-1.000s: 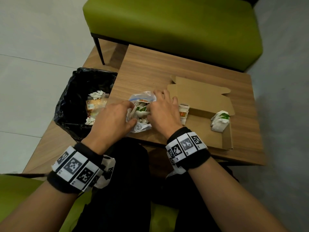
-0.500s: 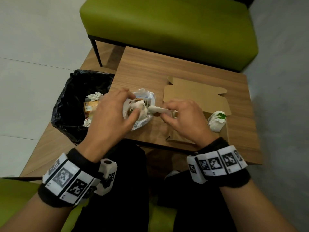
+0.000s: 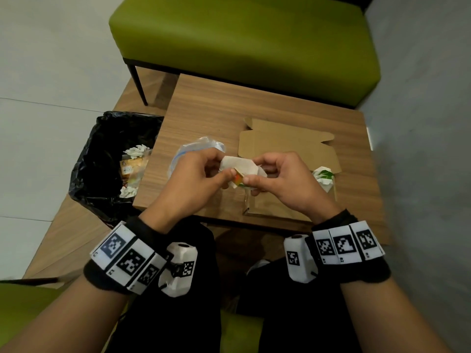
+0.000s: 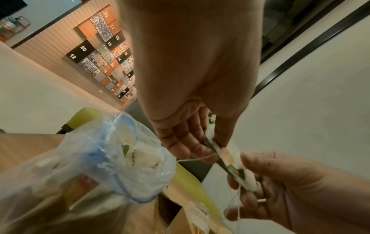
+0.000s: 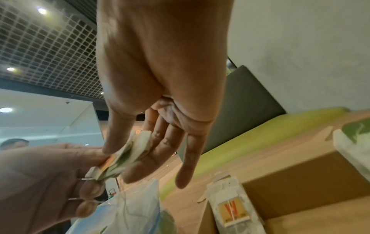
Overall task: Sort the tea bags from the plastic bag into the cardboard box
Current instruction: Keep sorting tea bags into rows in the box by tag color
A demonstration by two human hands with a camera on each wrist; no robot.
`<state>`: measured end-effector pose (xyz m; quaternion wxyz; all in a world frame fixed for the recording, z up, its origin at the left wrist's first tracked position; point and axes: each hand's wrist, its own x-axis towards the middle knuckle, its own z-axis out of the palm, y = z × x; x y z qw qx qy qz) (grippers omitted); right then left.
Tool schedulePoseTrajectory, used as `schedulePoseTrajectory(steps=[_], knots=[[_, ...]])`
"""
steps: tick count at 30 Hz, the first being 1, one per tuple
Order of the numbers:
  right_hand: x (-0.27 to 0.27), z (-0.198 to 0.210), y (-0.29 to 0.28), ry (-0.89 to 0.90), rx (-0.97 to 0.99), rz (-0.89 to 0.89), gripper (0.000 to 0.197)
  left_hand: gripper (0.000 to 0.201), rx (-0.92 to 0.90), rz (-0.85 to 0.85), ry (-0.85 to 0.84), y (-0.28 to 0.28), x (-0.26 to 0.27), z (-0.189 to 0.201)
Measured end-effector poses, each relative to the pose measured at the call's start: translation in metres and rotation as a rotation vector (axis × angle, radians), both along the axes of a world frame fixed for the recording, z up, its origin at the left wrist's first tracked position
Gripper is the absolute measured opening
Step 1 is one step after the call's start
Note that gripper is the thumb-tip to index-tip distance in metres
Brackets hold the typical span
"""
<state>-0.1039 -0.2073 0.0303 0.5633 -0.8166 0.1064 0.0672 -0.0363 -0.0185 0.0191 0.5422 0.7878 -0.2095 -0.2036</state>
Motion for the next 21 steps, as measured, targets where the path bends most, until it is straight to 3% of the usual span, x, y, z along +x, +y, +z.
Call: schedulePoseTrajectory(steps=[3,9,14,21], knots=[[0.001,-0.001,0.003,-0.007,0.096,-0.067,0.026,0.012,-0.055,0.09,0.04,0.002,0.005,-0.001],[0.007,-0.005,0.006,-0.053,0.043,-0.129,0.009,0.009,-0.074,0.168,0.093,0.011,0.011,-0.003],[0.007,-0.005,-0.001,-0.07,0.032,-0.208,0.006,0.005,-0.018,0.321,-0.012,0.023,0.021,-0.002],[0.002,-0.001,-0.013,-0.069,0.003,-0.25,0.003,0.009,0.072,0.351,-0.082,0.025,0.022,-0.003]])
